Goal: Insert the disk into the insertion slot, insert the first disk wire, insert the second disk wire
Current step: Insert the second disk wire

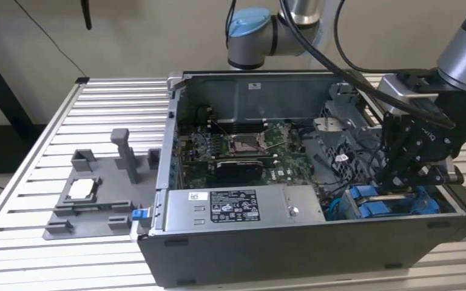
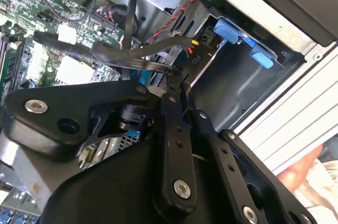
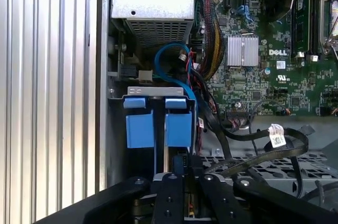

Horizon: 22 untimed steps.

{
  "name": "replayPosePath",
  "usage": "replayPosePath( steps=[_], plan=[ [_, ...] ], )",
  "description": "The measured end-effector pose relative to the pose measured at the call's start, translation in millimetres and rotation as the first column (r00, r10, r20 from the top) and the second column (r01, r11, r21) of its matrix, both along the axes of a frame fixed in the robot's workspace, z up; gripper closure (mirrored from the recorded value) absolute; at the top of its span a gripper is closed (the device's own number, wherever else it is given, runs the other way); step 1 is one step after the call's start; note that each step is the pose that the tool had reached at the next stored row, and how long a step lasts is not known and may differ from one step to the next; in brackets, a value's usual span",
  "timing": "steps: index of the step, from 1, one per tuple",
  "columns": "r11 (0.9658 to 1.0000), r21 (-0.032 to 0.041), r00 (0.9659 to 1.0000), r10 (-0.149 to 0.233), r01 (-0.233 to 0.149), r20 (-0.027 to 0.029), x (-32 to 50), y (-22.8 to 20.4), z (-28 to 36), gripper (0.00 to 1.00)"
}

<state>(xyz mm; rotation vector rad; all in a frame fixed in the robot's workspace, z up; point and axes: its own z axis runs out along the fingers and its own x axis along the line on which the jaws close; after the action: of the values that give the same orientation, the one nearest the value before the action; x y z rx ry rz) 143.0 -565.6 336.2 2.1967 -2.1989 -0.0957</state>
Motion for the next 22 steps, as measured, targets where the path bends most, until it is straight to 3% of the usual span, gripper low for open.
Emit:
replayPosePath(
  steps=[1, 2, 6, 12, 14, 18, 22],
  plan=[
    [1.0, -0.0002, 1.0, 0.0, 0.0, 0.0, 0.0, 0.0, 0.4, 0.83],
    [1.0, 0.0003, 1.0, 0.0, 0.0, 0.0, 0.0, 0.0, 3.8, 0.76],
    [1.0, -0.0004, 1.0, 0.0, 0.0, 0.0, 0.0, -0.1, 20.2, 0.76],
    [1.0, -0.0004, 1.0, 0.0, 0.0, 0.001, -0.8, -0.1, 30.8, 0.76],
    [1.0, -0.0004, 1.0, 0.0, 0.0, 0.0058, -2.0, -0.1, 33.0, 0.76],
    [1.0, -0.0002, 1.0, 0.0, 0.0, 0.0068, -2.1, 0.0, 33.2, 0.76],
    [1.0, -0.0005, 0.9999, 0.0, 0.0, 0.0118, -3.7, 1.9, 36.6, 0.76]
  ],
)
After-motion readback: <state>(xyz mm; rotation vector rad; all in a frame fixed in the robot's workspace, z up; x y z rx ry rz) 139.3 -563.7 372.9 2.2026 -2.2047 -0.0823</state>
